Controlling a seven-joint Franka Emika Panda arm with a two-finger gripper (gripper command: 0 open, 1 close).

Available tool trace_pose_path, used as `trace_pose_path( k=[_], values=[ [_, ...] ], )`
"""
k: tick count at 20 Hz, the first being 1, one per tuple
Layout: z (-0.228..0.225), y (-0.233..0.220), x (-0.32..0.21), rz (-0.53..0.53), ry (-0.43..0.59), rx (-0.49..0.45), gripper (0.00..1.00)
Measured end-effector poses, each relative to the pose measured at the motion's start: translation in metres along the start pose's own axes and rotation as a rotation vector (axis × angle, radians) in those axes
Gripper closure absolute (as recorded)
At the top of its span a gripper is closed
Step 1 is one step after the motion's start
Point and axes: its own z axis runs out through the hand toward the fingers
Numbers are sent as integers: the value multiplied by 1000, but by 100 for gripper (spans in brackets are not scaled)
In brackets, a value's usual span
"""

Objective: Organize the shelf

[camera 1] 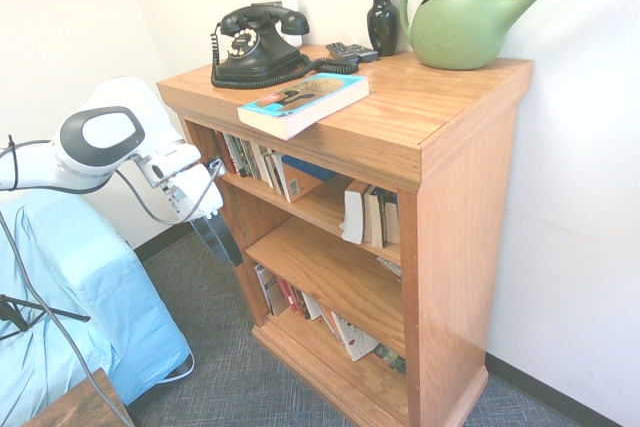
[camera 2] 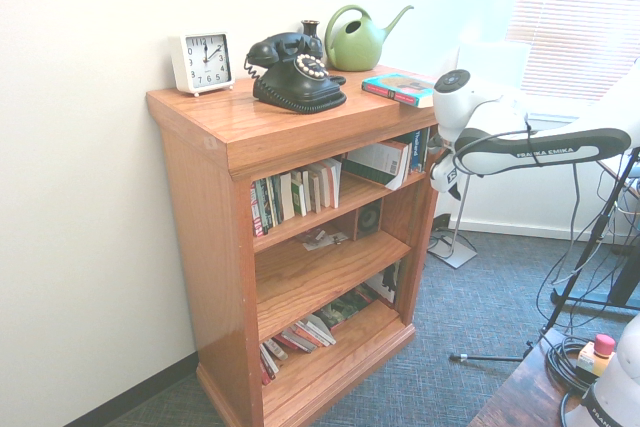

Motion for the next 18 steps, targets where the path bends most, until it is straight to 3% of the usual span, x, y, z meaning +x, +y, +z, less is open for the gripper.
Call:
trace_pose_path(
  k=[5, 11, 18],
  values=[
    [-52, 0, 17, -17, 142, -194, 0],
    [-75, -16, 32, -12, 182, -427, 0],
    [-109, -49, 45, -59, 258, -583, 0]
  ],
)
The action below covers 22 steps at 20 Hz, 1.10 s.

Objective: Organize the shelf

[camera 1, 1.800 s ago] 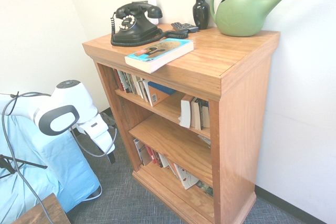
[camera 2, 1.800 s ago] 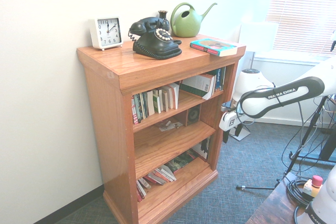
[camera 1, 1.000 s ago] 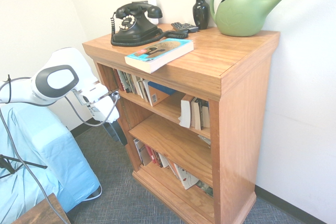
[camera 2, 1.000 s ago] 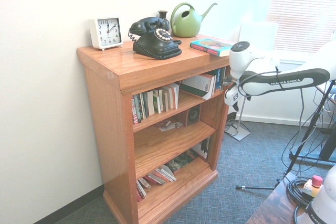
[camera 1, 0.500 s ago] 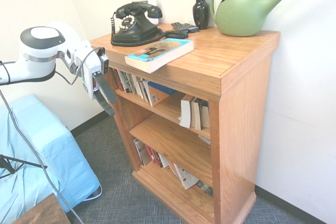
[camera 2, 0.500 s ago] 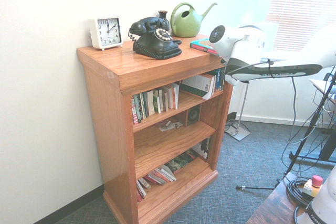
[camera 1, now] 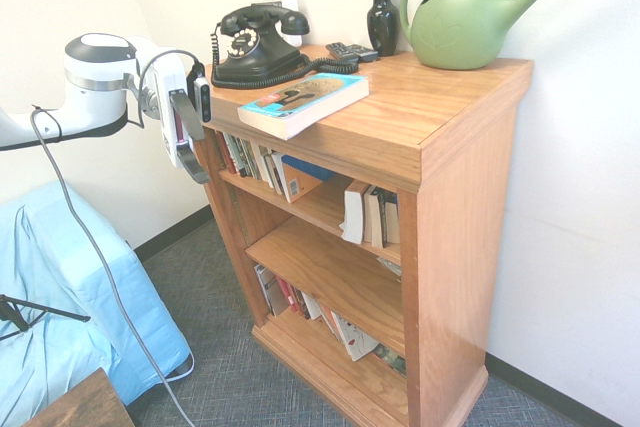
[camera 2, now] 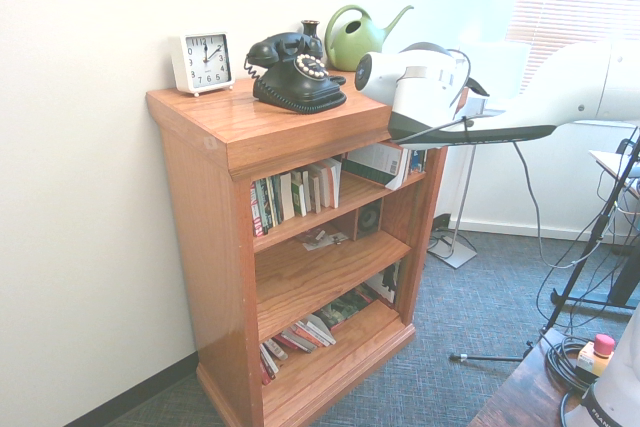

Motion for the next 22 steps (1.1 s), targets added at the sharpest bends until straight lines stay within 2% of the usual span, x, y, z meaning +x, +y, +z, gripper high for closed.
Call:
trace_pose_path(
  k=[7, 13, 22],
  values=[
    [4, -33, 25, -32, 79, -90, 0],
    [-2, -52, 35, -68, 172, -11, 0],
    [3, -64, 34, -95, 210, 4, 0]
  ],
)
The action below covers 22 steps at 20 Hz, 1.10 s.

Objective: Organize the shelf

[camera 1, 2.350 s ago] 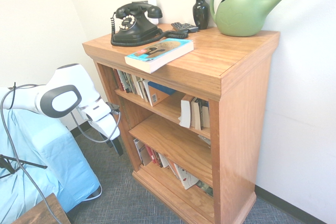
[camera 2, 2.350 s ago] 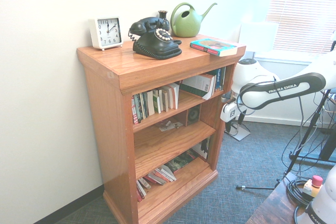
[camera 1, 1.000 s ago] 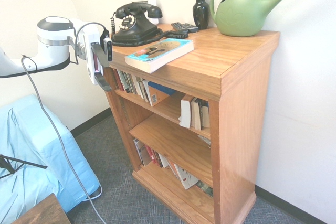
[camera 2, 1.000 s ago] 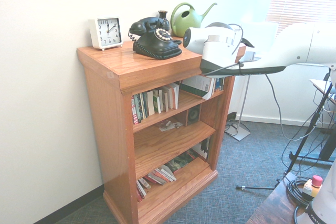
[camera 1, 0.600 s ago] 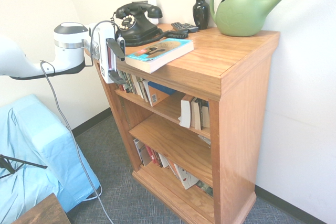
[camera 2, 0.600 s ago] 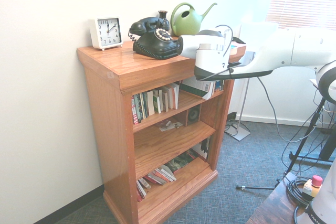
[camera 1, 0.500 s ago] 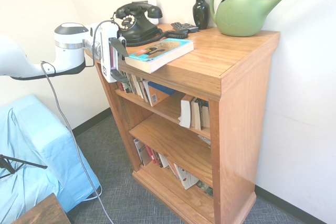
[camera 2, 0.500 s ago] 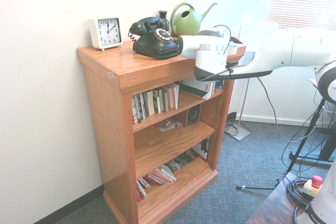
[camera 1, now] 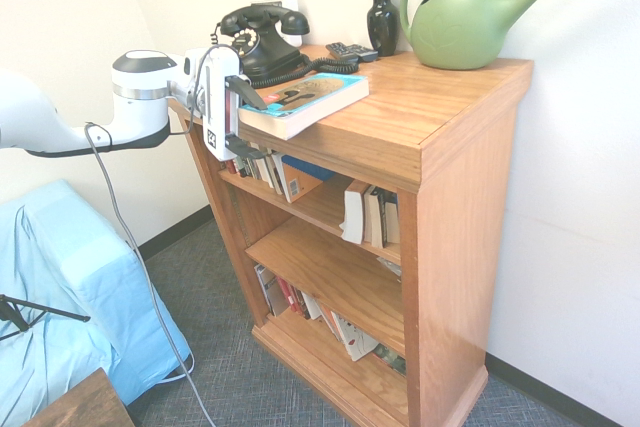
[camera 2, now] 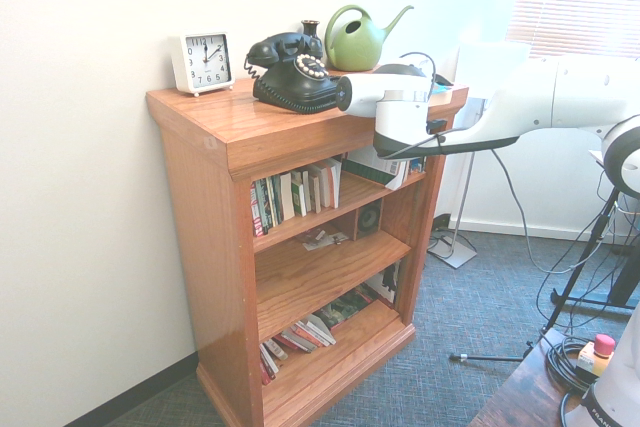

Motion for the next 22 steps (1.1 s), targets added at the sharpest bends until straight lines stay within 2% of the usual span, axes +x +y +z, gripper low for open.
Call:
trace_pose_path(
  k=[8, 14, 22],
  values=[
    [0, 1, 5, -40, 42, 14, 0],
    [1, 6, 13, -54, 128, 29, 0],
    [1, 6, 11, -34, 121, 12, 0]
  ],
)
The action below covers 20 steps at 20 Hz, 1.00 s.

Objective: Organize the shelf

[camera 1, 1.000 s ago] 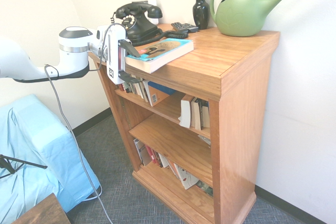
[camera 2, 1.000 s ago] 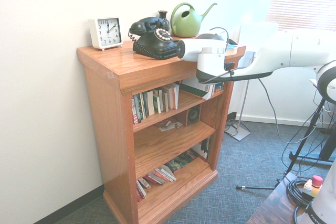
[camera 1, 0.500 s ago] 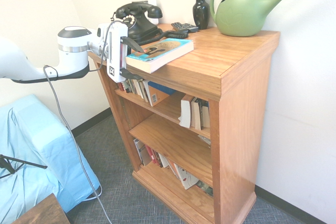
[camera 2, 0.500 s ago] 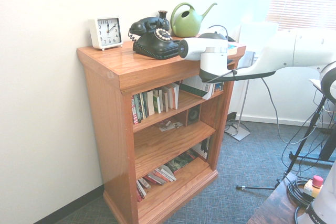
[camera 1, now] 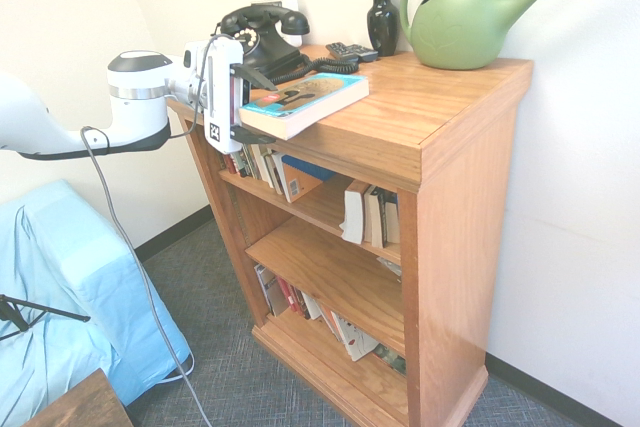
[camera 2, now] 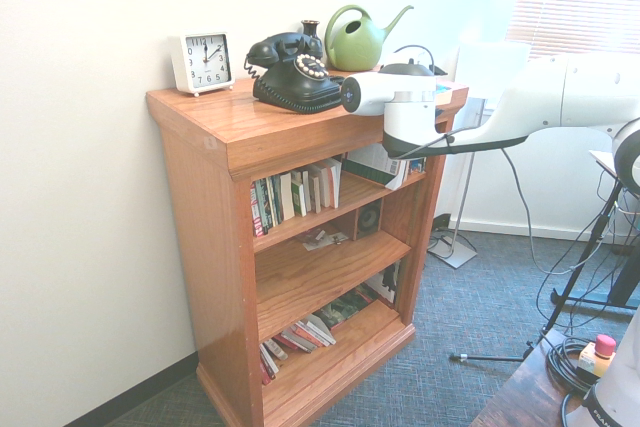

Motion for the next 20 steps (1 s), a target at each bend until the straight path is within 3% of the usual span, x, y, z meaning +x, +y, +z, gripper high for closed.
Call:
trace_pose_path(
  k=[20],
  values=[
    [8, 0, 11, 136, -37, -3, 0]
  ],
)
